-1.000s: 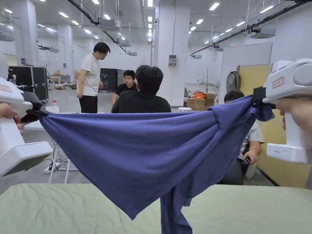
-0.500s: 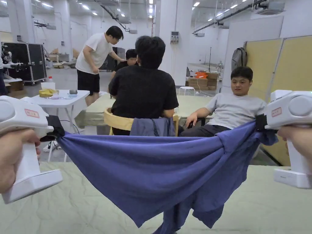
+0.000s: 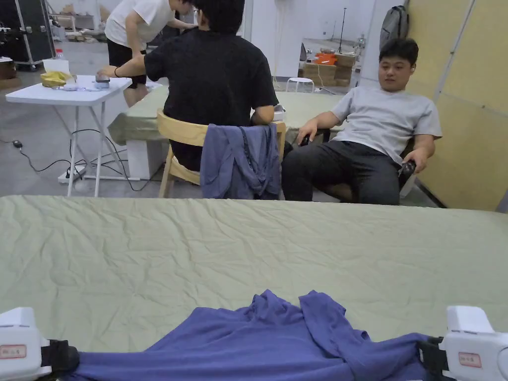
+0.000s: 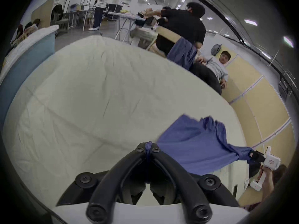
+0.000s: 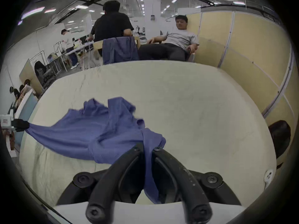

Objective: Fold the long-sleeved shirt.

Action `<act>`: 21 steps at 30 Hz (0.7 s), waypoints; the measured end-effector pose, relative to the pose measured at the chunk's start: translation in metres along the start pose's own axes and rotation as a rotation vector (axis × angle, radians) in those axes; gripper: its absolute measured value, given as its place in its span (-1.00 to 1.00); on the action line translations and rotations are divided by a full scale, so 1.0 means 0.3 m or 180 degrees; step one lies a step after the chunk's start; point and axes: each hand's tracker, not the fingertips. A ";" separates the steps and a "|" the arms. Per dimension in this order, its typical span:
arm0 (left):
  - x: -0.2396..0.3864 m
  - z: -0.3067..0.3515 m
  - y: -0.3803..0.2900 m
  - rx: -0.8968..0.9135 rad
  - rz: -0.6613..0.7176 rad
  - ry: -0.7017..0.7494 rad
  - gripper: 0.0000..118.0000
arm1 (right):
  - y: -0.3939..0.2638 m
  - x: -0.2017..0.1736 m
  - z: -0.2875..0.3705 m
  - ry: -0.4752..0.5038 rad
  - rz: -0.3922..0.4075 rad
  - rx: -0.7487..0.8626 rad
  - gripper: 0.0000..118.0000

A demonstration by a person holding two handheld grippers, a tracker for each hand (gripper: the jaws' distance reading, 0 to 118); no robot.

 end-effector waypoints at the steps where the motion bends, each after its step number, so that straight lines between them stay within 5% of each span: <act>1: -0.020 0.021 -0.046 -0.0037 -0.0005 -0.0009 -0.99 | -0.050 0.005 0.030 0.0014 -0.0006 -0.0018 -0.84; 10: -0.158 0.238 -0.360 -0.0308 -0.0009 -0.0038 -0.99 | -0.524 -0.007 0.295 0.0085 0.0113 -0.0191 -0.84; 21: -0.257 0.360 -0.682 -0.0675 0.0054 -0.0007 -0.99 | -0.909 0.019 0.401 0.0001 -0.0033 -0.0614 -0.84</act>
